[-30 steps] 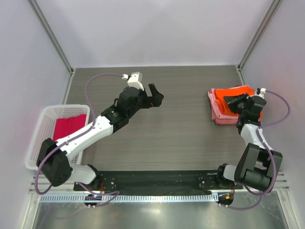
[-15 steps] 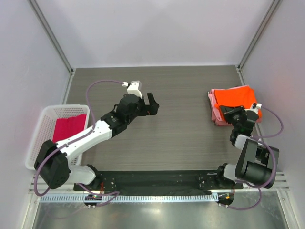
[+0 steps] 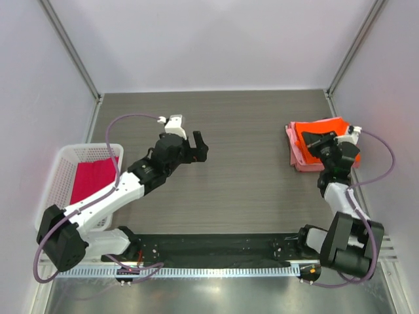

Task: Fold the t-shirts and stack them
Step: Neatly place the folded tshirt to the corner, then reset both grippers

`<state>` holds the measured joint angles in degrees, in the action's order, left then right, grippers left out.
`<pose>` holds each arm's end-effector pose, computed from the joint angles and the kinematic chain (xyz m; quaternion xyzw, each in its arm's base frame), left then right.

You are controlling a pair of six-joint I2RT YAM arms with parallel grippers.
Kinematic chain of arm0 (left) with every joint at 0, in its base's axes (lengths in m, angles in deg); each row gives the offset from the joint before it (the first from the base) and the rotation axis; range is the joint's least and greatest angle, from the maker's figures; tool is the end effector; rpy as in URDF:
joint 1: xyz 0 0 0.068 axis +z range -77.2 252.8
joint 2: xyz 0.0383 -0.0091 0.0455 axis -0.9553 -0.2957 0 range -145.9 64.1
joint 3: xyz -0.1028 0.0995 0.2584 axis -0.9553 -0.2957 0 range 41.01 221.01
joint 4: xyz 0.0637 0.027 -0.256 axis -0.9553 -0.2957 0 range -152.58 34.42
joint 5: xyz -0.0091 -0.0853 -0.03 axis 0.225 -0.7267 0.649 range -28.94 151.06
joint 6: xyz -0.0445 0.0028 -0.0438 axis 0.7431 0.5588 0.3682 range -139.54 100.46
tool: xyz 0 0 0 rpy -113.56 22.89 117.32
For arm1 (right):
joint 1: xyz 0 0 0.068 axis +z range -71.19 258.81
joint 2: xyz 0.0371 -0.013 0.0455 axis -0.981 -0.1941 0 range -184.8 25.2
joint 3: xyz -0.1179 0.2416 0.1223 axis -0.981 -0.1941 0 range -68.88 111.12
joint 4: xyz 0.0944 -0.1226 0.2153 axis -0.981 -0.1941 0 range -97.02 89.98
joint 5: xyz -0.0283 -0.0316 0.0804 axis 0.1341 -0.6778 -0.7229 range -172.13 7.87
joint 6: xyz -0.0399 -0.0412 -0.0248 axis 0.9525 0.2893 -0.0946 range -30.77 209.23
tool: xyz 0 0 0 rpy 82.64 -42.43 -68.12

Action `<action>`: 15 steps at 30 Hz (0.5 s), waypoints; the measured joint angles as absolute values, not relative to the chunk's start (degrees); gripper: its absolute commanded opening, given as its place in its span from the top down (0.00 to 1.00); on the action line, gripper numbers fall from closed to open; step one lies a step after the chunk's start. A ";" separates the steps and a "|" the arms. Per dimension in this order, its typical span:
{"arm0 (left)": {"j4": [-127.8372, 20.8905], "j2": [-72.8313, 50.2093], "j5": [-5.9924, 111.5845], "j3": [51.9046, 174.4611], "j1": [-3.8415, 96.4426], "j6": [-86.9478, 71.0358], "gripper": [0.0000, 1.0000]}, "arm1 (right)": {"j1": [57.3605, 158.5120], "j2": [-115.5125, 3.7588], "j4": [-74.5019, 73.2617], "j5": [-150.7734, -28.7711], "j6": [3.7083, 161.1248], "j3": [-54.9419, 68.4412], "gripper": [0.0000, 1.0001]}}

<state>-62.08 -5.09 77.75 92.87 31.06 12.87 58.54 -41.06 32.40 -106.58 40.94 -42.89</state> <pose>0.2202 -0.1781 0.3168 -0.0116 0.8327 -0.2285 0.5042 0.2406 -0.0679 0.2453 0.3000 0.6871 0.3103 0.5844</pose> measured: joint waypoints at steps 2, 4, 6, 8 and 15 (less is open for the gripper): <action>-62.43 -3.89 78.62 91.45 31.11 12.91 0.00 | 63.63 -37.34 26.45 -104.41 44.33 -39.32 0.98; -62.84 -3.06 79.14 89.81 31.15 12.95 0.00 | 70.23 -35.04 21.12 -101.40 47.45 -36.11 0.96; -63.22 -2.40 79.58 87.60 31.20 13.02 0.00 | 76.59 -33.60 17.45 -99.58 50.23 -34.30 0.95; -63.48 -1.40 80.08 85.04 31.20 13.02 0.00 | 82.56 -32.42 14.70 -97.90 52.50 -34.27 0.95; -62.95 6.64 82.88 72.59 31.22 12.12 0.01 | 96.39 -33.47 7.46 -88.74 59.04 -40.07 0.48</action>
<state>-62.95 6.64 82.88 72.59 31.22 12.12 96.39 -33.47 7.46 -88.74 59.04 -40.07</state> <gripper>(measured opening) 0.995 0.190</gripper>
